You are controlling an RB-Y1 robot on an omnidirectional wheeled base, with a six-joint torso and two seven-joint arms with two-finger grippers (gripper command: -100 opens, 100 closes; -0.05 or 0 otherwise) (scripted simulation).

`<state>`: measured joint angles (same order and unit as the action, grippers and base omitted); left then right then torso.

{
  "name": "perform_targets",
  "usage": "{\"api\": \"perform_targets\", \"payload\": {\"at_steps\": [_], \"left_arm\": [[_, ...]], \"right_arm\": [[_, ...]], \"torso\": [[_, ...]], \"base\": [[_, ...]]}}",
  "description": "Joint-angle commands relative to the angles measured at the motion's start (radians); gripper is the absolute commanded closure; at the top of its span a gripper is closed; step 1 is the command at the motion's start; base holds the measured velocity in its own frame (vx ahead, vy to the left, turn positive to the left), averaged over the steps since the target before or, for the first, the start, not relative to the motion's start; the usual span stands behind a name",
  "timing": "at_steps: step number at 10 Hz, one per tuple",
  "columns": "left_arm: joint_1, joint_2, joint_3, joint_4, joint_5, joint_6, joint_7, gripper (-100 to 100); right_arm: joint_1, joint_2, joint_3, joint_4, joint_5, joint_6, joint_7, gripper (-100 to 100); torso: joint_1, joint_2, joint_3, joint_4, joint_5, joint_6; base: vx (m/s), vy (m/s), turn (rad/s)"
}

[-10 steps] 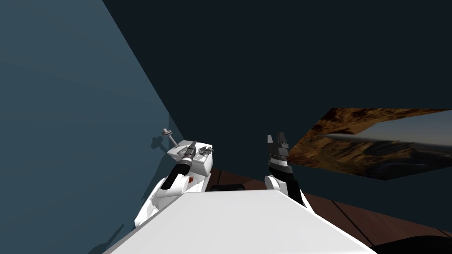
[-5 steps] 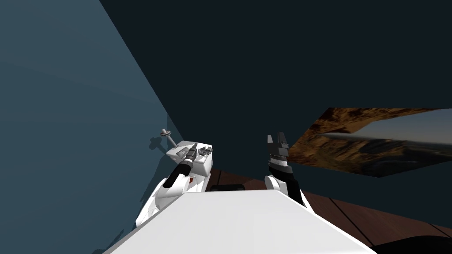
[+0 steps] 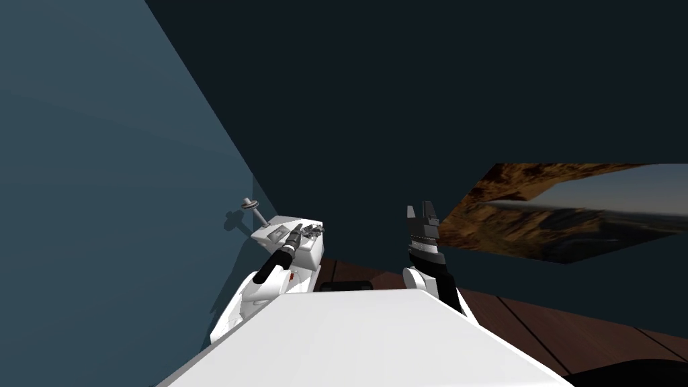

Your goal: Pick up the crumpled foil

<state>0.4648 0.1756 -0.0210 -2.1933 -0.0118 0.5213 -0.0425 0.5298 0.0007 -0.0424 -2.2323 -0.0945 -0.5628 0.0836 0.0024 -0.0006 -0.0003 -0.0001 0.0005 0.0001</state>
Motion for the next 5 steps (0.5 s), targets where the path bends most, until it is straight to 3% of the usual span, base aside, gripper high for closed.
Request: {"api": "perform_targets", "payload": {"at_steps": [1,4,5], "left_arm": [[0.0,0.0,-0.011,0.013,-0.004,0.028,0.004,-100],[0.01,0.013,-0.035,0.037,-0.004,0.085,0.015,-100],[0.008,0.015,-0.027,0.032,0.0,0.071,0.013,-100]], "right_arm": [[0.0,0.0,0.0,0.0,0.0,0.0,0.0,0],[0.0,0.0,0.0,0.0,0.0,0.0,0.0,0],[0.0,0.0,0.0,0.0,0.0,0.0,0.0,0]], "torso": [[0.0,0.0,0.0,0.0,0.0,0.0],[0.001,-0.002,-0.001,0.0,0.0,0.0],[0.001,-0.003,-0.002,-0.001,0.0,0.0]], "base": [[0.015,0.036,-0.043],[0.043,0.047,-0.071],[0.027,0.02,-0.013]]}}
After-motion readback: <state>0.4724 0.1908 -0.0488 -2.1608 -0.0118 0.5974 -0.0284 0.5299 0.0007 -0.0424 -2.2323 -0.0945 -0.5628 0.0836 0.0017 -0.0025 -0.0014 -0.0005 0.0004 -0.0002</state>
